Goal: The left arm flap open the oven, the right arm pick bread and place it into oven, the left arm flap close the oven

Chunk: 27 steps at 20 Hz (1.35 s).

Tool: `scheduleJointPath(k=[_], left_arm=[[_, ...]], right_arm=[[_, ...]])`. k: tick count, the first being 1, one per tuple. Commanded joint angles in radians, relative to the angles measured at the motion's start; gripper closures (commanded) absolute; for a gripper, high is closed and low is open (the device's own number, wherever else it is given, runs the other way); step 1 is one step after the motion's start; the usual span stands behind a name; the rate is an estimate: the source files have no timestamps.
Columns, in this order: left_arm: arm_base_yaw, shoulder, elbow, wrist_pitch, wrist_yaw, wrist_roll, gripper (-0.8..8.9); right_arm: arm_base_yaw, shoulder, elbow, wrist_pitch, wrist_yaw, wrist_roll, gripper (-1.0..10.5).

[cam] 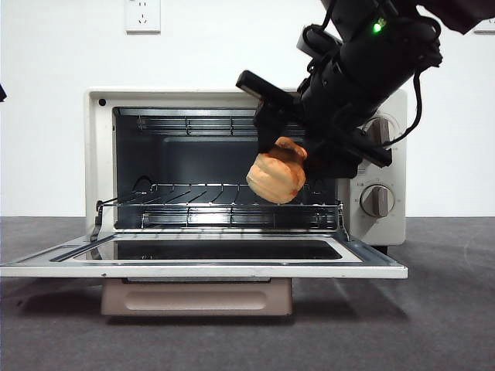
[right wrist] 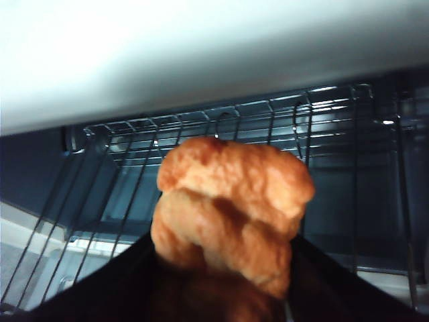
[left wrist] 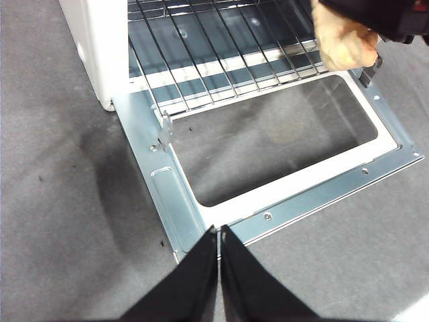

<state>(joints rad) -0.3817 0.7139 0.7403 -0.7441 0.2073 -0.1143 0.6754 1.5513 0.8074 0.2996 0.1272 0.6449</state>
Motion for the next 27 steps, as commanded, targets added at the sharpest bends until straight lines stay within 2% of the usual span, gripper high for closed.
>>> scheduleJointPath(k=[1, 6, 14, 17, 20, 24, 27], left_arm=[[-0.003, 0.005, 0.004, 0.008, 0.001, 0.021, 7.98], [-0.003, 0.005, 0.004, 0.008, 0.001, 0.021, 7.98], [-0.003, 0.005, 0.004, 0.005, 0.001, 0.024, 7.98], [-0.003, 0.005, 0.004, 0.005, 0.001, 0.024, 7.98], [-0.003, 0.005, 0.004, 0.004, 0.001, 0.024, 7.98], [-0.003, 0.005, 0.004, 0.004, 0.001, 0.023, 7.98], [-0.003, 0.005, 0.004, 0.004, 0.001, 0.023, 7.98]], right_arm=[[0.01, 0.024, 0.019, 0.01, 0.006, 0.01, 6.7], [0.017, 0.023, 0.019, 0.014, 0.002, 0.01, 5.0], [0.042, -0.058, 0.019, -0.05, -0.022, 0.009, 5.0], [0.048, -0.146, 0.019, -0.165, -0.022, 0.008, 5.0], [0.063, -0.269, 0.019, -0.325, -0.032, -0.027, 5.0], [0.069, -0.435, 0.019, -0.506, -0.123, -0.108, 5.0], [0.068, -0.526, 0.019, -0.598, -0.156, -0.151, 5.0]])
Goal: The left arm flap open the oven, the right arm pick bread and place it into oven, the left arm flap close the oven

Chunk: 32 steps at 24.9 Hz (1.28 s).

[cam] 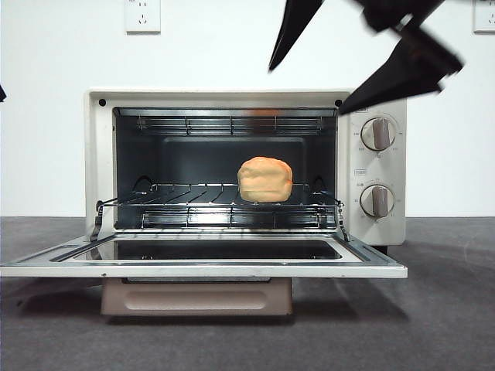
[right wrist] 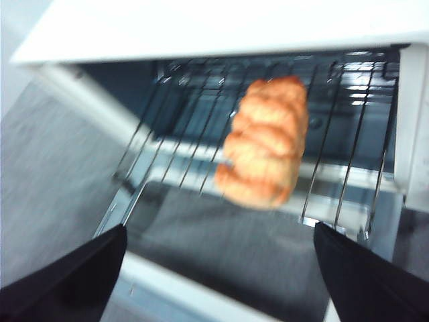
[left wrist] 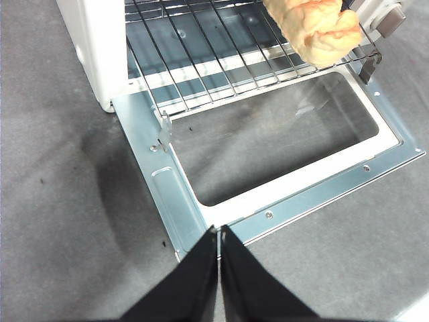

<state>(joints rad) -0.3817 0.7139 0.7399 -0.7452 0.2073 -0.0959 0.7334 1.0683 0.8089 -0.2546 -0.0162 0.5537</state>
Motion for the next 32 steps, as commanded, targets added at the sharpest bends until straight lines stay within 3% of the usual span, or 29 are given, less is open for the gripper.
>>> scheduleJointPath(k=[1, 8, 14, 28, 32], left_arm=[[-0.003, 0.005, 0.004, 0.005, 0.001, 0.005, 7.98], [-0.003, 0.004, 0.004, 0.022, 0.001, 0.005, 7.98], [-0.003, 0.005, 0.004, 0.047, 0.001, 0.005, 7.98], [-0.002, 0.005, 0.005, 0.086, 0.0, -0.004, 7.98], [0.02, 0.01, -0.007, 0.083, 0.0, -0.049, 7.99]], right_arm=[[0.01, -0.076, 0.018, -0.075, -0.018, -0.075, 5.0], [0.01, -0.28, 0.018, -0.301, -0.038, -0.167, 5.0], [0.01, -0.395, 0.018, -0.438, -0.036, -0.2, 5.0], [0.01, -0.43, 0.018, -0.465, -0.036, -0.199, 5.0], [0.01, -0.43, 0.018, -0.465, -0.037, -0.2, 5.0]])
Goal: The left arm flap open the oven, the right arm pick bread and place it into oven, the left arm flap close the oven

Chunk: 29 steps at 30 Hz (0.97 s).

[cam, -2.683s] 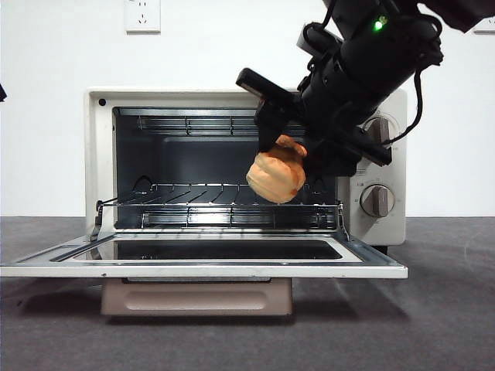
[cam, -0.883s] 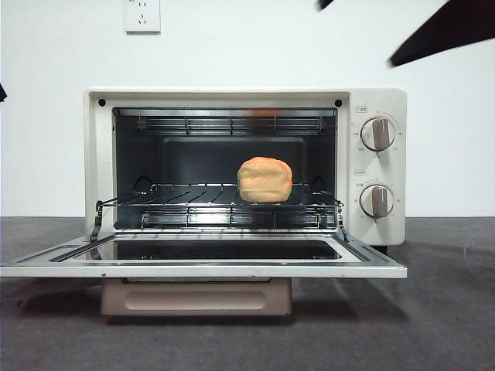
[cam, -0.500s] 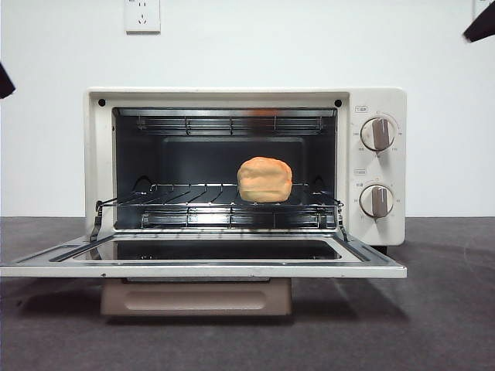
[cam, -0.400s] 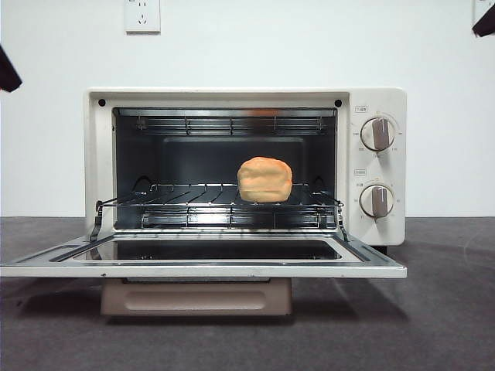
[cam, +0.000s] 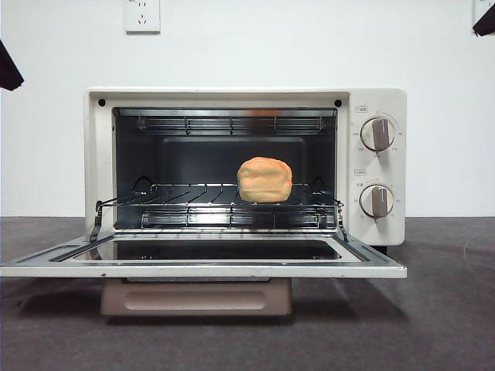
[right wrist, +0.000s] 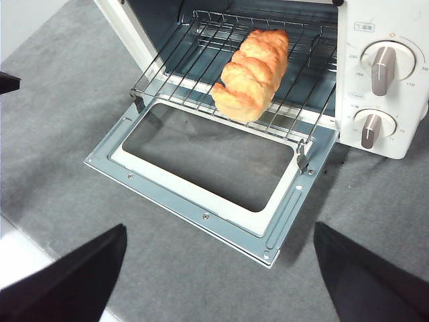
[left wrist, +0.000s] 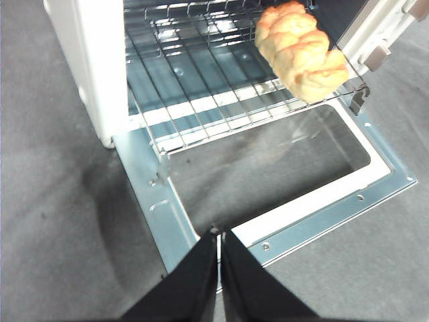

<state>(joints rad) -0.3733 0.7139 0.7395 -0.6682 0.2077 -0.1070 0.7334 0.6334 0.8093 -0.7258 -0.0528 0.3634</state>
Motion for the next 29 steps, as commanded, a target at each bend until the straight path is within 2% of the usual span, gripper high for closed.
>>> scheduleJointPath(k=[1, 4, 8, 10, 18, 29], left_arm=[[0.026, 0.013, -0.018, 0.012, 0.002, -0.057, 8.0], [0.073, 0.025, -0.056, 0.052, 0.033, -0.071, 8.0], [0.147, 0.067, -0.126, 0.164, 0.153, -0.097, 8.0], [0.177, 0.105, -0.152, 0.221, 0.182, -0.105, 8.0], [0.261, 0.368, -0.169, 0.363, 0.233, -0.076, 8.0], [0.267, 0.645, -0.169, 0.515, 0.238, -0.061, 7.99]], right_arm=[[0.01, 0.005, 0.018, 0.006, 0.0, -0.01, 5.0], [0.01, 0.005, 0.018, 0.005, -0.001, -0.013, 5.0], [0.01, 0.005, 0.018, -0.002, -0.003, -0.016, 5.0], [0.01, 0.005, 0.018, -0.009, -0.003, -0.016, 5.0], [0.01, 0.005, 0.018, -0.014, -0.003, -0.031, 5.0], [0.01, 0.005, 0.018, -0.013, -0.003, -0.031, 5.0]])
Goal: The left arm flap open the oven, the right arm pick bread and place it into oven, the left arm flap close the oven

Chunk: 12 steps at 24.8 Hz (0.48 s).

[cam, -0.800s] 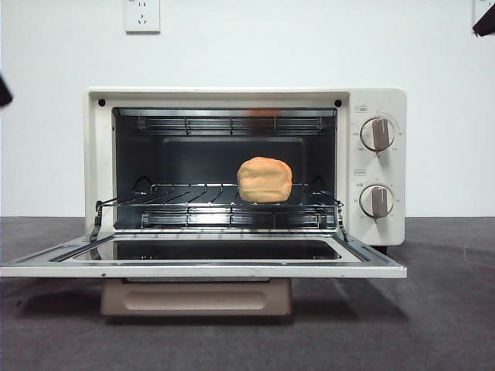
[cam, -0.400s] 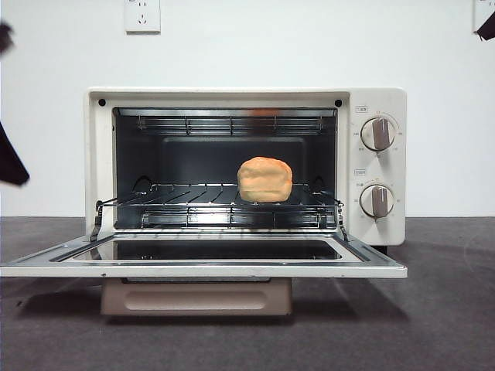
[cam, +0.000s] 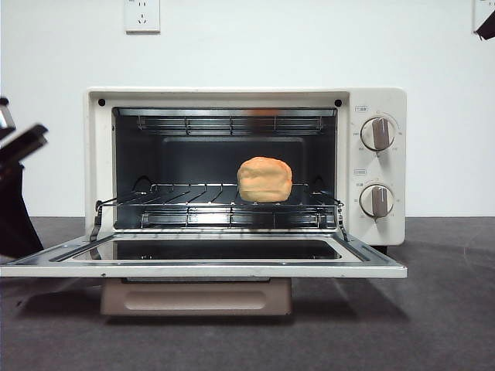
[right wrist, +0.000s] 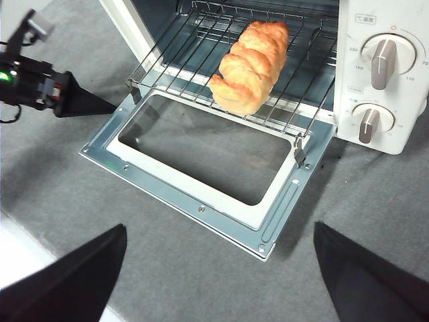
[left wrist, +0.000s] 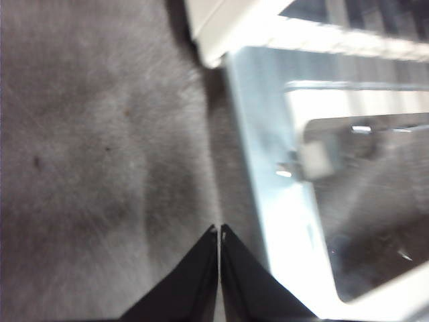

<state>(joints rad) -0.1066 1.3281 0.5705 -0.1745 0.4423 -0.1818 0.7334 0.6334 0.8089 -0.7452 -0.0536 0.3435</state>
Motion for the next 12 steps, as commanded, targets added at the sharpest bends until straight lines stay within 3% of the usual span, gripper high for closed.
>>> scheduleJointPath(k=[1, 12], left_arm=[[0.0, 0.043, 0.0, 0.027, 0.003, 0.014, 7.99], [-0.006, 0.105, 0.0, 0.041, 0.144, 0.015, 7.99]], right_arm=[[0.01, 0.005, 0.018, 0.006, -0.002, -0.011, 5.0], [0.01, 0.005, 0.018, 0.007, -0.002, -0.011, 5.0]])
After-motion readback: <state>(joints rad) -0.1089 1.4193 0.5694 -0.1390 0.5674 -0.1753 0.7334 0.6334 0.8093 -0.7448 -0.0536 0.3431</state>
